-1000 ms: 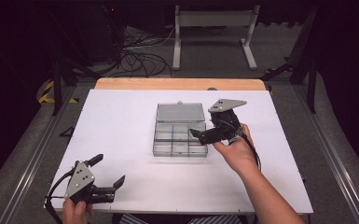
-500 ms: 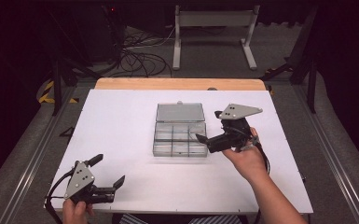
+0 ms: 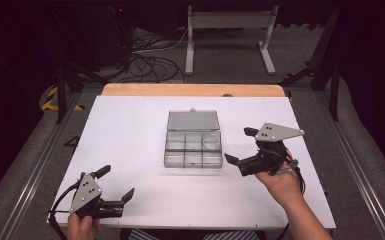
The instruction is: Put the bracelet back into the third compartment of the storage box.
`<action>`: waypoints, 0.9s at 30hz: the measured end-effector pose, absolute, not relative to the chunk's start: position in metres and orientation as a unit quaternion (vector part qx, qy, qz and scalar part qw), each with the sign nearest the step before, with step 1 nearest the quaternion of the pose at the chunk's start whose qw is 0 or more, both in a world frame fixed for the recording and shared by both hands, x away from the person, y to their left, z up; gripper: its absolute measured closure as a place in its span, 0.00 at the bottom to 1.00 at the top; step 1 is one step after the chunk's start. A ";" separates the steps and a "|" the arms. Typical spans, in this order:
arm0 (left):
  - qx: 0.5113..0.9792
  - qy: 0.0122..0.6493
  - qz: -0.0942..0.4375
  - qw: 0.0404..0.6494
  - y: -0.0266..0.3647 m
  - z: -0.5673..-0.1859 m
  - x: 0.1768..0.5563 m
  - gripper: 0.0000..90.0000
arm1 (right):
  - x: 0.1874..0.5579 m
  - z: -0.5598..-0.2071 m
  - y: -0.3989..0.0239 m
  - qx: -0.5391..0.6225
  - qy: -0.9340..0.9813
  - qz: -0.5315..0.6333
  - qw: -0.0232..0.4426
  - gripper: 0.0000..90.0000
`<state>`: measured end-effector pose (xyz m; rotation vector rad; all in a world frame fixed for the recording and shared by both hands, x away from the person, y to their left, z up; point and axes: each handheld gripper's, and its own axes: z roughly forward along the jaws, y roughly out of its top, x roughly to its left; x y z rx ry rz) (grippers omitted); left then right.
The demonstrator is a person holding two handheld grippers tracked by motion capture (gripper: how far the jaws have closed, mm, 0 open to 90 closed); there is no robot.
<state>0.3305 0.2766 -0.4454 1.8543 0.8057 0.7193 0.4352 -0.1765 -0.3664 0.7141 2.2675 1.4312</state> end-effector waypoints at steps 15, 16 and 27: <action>0.759 0.332 0.293 0.478 0.276 -0.446 0.330 0.03 | 0.424 -0.406 -0.213 0.285 0.793 0.509 0.177 0.00; 0.759 0.331 0.295 0.477 0.276 -0.446 0.331 0.03 | 0.424 -0.409 -0.215 0.284 0.793 0.509 0.176 0.00; 0.761 0.326 0.293 0.478 0.275 -0.446 0.330 0.03 | 0.418 -0.432 -0.230 0.281 0.797 0.506 0.171 0.00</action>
